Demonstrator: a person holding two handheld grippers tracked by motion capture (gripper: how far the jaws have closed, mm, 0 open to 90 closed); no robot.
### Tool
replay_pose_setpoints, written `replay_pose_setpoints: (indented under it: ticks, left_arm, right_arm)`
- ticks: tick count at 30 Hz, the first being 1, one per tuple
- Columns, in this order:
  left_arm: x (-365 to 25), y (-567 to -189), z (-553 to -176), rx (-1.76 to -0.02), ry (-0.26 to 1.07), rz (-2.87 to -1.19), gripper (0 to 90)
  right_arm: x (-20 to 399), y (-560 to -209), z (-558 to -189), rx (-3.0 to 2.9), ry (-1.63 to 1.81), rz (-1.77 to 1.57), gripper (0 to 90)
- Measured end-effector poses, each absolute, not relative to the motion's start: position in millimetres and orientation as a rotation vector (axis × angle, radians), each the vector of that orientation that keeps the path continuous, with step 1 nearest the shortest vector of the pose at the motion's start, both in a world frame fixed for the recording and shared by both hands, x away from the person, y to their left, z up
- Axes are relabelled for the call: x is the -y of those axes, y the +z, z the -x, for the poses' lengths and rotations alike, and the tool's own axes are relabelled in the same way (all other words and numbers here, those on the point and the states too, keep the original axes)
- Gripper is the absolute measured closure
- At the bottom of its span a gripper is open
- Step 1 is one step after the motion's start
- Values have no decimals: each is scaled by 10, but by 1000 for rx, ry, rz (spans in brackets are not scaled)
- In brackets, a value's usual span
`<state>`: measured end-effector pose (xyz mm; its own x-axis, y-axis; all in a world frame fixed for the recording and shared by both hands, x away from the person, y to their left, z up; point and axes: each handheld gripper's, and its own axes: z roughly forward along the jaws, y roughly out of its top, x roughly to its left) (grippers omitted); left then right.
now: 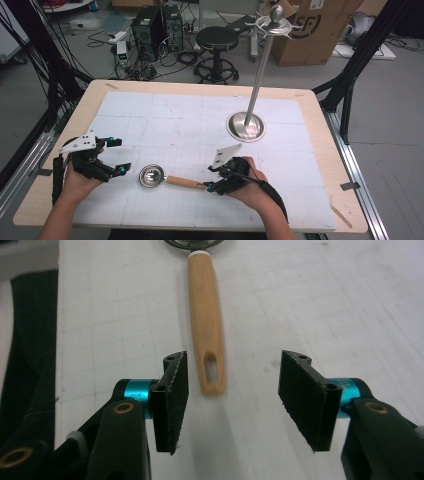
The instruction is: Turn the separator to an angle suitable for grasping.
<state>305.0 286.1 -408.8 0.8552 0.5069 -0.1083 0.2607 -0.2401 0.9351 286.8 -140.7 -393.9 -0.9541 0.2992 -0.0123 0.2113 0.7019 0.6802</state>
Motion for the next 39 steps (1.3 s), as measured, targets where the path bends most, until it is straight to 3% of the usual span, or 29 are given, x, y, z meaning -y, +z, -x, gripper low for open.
replay_pose_setpoints:
  ticks: [6,12,22,30,39]
  left_arm:
    - [-2852,-4095,-3053,-582,249,-1837,18]
    - [-2830,-4112,-3066,-580,244,-1849,18]
    - [-2843,-4095,-3055,-571,241,-1836,18]
    - [-2829,-4108,-3067,-564,225,-1839,18]
    - [-2841,-4096,-3065,-558,223,-1831,18]
  right_arm:
    - [2031,-3974,-2791,-2605,1349,-615,396]
    - [2283,-3907,-2773,-2482,1486,-687,369]
    - [2395,-3901,-2764,-2405,1519,-728,287]
    - [2522,-3925,-2798,-2330,1592,-771,162]
    - [2573,-3933,-2805,-2291,1613,-785,114]
